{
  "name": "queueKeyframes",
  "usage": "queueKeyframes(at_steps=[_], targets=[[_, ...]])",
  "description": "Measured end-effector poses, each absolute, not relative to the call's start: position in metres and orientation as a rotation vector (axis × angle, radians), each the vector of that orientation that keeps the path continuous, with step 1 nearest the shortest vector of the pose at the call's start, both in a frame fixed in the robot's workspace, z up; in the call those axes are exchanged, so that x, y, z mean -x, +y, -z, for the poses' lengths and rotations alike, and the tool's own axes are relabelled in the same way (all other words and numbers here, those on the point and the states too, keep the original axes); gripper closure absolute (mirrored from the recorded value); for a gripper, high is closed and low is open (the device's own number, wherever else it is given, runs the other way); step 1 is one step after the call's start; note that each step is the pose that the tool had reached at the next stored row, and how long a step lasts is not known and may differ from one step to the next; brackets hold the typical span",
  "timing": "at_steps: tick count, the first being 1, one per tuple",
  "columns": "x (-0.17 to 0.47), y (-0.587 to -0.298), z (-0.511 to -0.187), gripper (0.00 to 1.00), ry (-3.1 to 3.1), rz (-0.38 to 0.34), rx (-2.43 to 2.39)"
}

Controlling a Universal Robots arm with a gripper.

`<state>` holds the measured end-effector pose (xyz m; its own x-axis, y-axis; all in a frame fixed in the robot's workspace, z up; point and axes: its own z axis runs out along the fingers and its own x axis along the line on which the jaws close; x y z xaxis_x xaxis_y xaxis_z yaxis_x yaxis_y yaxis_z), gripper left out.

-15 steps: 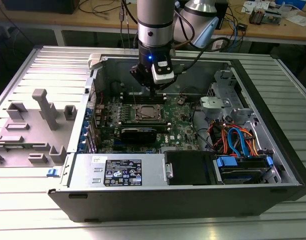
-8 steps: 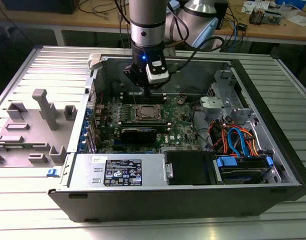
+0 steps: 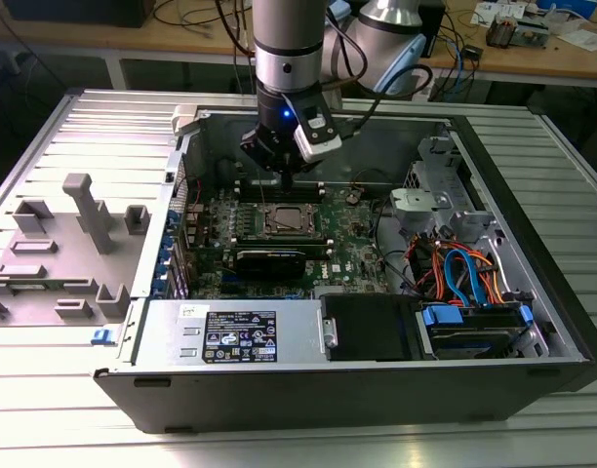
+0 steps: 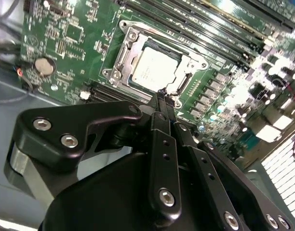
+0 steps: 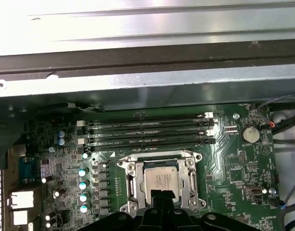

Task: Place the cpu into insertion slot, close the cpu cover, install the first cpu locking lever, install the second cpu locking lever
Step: 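Install the first cpu locking lever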

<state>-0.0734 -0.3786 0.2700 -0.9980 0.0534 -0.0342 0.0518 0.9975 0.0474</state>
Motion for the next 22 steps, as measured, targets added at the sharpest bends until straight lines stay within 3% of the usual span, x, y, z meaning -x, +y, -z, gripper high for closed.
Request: queueKeyframes(at_steps=[22], targets=[[0.117,-0.379,-0.267,0.89,3.107,-0.085,0.019]])
